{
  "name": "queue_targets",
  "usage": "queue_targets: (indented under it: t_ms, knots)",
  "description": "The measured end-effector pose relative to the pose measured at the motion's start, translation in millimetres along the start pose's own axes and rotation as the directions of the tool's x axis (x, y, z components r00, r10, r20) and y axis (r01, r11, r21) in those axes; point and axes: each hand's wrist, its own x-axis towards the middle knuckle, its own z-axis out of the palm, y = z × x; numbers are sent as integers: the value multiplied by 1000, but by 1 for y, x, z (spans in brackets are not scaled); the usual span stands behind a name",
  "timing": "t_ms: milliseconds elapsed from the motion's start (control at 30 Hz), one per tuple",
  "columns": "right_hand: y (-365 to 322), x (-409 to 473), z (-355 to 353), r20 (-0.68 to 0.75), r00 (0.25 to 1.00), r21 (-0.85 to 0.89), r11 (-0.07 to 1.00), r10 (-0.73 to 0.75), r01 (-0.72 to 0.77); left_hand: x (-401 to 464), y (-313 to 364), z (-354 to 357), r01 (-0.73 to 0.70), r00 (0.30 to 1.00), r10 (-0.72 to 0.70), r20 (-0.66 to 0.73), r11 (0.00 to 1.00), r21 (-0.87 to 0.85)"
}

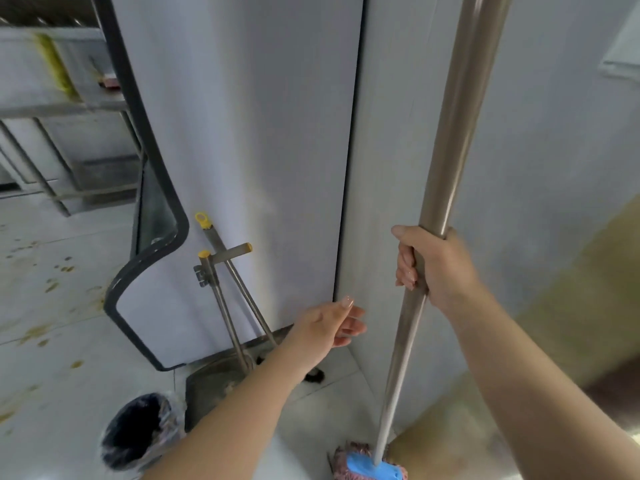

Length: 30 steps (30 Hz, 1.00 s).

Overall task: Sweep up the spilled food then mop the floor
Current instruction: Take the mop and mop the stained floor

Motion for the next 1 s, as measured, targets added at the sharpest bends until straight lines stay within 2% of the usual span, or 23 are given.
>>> queue_targets:
  t_ms: [200, 300, 400, 500, 633, 767, 933, 1000]
  knots:
    - [-9, -50, 22, 208, 978, 50, 999, -7, -3, -66, -23, 33, 15, 999, -13, -35, 999, 50]
    - [-17, -70, 51, 322, 946, 62, 998, -29, 9, -94, -22, 18, 17, 990, -23, -140, 999, -41]
    - [-27, -94, 88, 445, 893, 106, 994, -71, 26, -129, -25, -3, 31, 951, -63, -303, 993, -111]
    - [-34, -117, 126, 526, 844, 167, 986, -101, 14, -161, -30, -21, 75, 924, -96, -370, 995, -71]
    - [-40, -159, 194, 641, 748, 240, 971, -173, 19, -217, -35, -64, 89, 845, -114, -523, 993, -73]
    - [-37, -211, 269, 721, 645, 327, 945, -252, 5, -292, -44, -115, 34, 746, -71, -662, 997, -69]
    - [-41, -276, 372, 725, 629, 391, 920, -283, -36, -379, -68, -200, 81, 605, -97, -790, 995, -60]
    - [-39, -294, 411, 717, 637, 407, 912, -282, -54, -410, -76, -232, 88, 570, -91, -817, 995, -49]
